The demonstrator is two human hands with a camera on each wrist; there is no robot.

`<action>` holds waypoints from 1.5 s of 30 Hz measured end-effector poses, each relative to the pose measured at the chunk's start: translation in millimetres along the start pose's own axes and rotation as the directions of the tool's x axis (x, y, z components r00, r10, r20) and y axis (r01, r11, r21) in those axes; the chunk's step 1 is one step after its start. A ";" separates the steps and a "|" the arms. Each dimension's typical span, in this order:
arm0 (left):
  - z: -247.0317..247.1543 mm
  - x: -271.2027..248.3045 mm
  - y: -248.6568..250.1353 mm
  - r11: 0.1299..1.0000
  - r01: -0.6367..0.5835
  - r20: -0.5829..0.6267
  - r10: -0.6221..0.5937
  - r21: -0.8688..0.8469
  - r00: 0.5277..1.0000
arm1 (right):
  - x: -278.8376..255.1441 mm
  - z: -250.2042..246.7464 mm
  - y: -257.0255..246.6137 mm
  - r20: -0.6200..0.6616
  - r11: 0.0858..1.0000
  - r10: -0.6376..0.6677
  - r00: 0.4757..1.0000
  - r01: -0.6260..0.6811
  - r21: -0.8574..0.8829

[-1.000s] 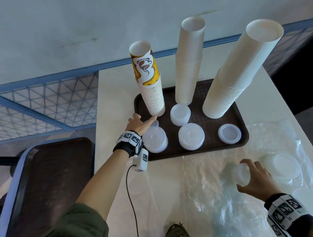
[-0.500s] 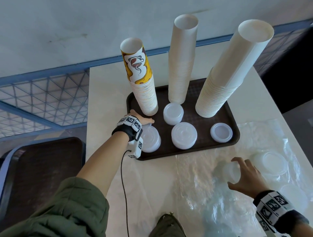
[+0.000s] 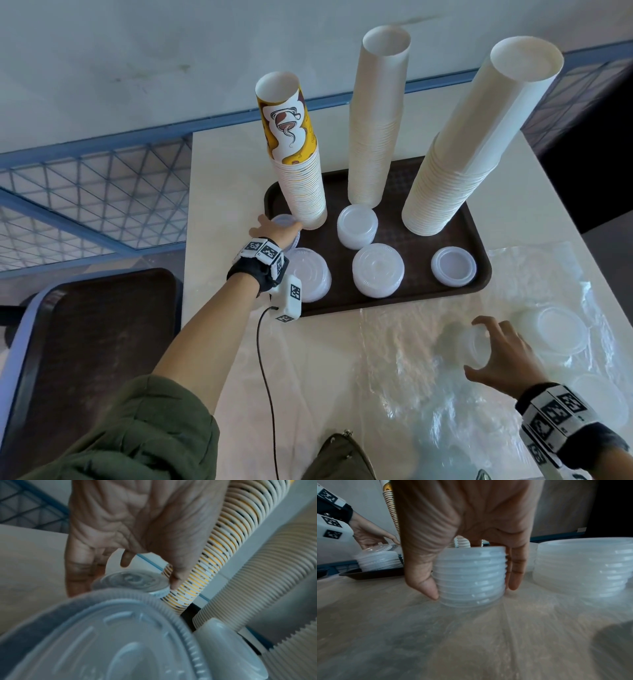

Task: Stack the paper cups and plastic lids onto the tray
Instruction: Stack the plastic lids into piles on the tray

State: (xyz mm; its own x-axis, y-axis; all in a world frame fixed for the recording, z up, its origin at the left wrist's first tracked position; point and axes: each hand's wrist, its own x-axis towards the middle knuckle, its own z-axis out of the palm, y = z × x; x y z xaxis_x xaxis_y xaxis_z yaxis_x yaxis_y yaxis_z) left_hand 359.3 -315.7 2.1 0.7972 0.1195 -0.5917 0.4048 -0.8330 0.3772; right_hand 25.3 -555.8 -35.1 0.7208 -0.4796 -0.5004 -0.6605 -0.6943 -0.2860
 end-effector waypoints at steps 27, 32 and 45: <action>37.9 -50.5 -57.2 0.734 -0.516 0.151 0.505 0.442 0.850 | -3.5 -1.8 -1.3 0.023 1.000 -0.014 1.000 0.015 -0.023; 61.4 -54.6 -64.0 0.674 -0.532 0.013 0.613 0.512 0.790 | -3.2 -1.4 -0.9 0.029 1.000 -0.009 1.000 0.010 -0.020; 87.8 -54.5 -72.7 0.608 -0.496 -0.133 0.705 0.620 0.697 | -3.8 -2.8 -2.2 0.020 1.000 -0.007 1.000 0.007 -0.015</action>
State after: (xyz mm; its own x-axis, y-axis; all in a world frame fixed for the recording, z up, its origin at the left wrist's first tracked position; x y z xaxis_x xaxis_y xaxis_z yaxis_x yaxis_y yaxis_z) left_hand 247.2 -309.1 -55.7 0.9005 -0.4318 -0.0515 -0.4272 -0.9006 0.0807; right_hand 24.5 -554.0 -30.3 0.7211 -0.4637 -0.5147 -0.6519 -0.7058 -0.2774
